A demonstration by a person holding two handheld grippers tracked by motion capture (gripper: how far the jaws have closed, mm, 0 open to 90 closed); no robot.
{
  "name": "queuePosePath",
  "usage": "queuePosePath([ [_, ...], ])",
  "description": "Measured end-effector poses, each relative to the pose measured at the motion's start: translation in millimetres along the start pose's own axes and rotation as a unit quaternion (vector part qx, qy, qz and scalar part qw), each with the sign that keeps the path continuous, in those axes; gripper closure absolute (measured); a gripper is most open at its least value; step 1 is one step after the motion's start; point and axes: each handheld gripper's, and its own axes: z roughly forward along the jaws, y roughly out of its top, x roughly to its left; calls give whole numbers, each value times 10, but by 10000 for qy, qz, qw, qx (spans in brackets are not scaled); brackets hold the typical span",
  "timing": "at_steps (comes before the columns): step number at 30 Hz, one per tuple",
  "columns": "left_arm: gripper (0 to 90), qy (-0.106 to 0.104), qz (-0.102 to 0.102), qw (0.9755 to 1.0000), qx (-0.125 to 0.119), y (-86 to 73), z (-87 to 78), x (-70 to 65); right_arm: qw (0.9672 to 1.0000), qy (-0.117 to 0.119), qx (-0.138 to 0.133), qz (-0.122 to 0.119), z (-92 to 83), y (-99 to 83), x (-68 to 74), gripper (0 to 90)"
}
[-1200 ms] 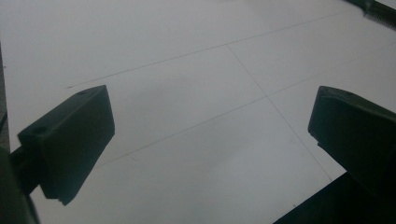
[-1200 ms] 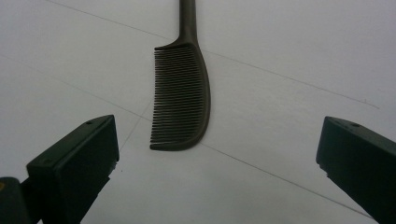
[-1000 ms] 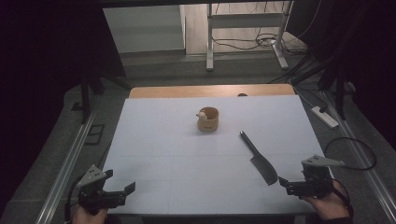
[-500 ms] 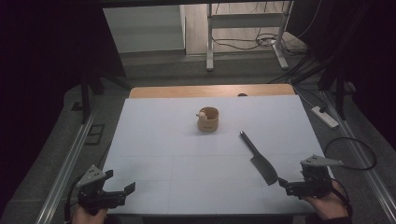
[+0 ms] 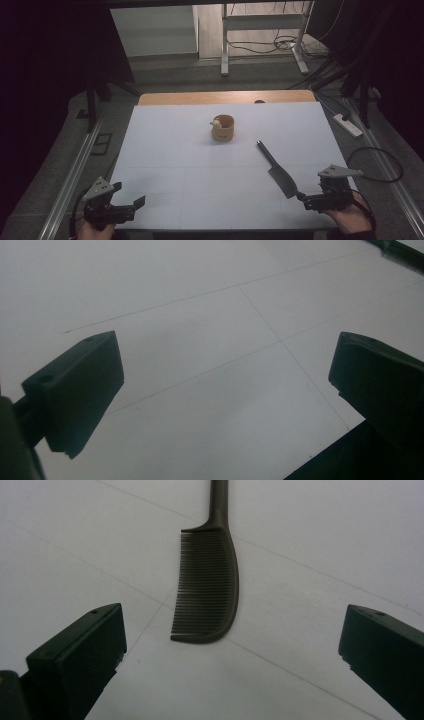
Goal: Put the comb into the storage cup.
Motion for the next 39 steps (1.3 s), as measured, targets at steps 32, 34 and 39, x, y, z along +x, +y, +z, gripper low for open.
queuePosePath([
  [32, 17, -47, -66, 10000, -48, -5, -7, 20, 9989, 447, -73, -110, 120, 239, -28, 0],
  [34, 17, -56, -77, 9999, -52, -5, -7, 23, 9988, 458, -88, -117, 122, 246, -28, 0],
  [39, 17, -63, -87, 9999, -59, -6, -8, 25, 9980, 606, -40, -165, 144, 293, -28, 0],
])
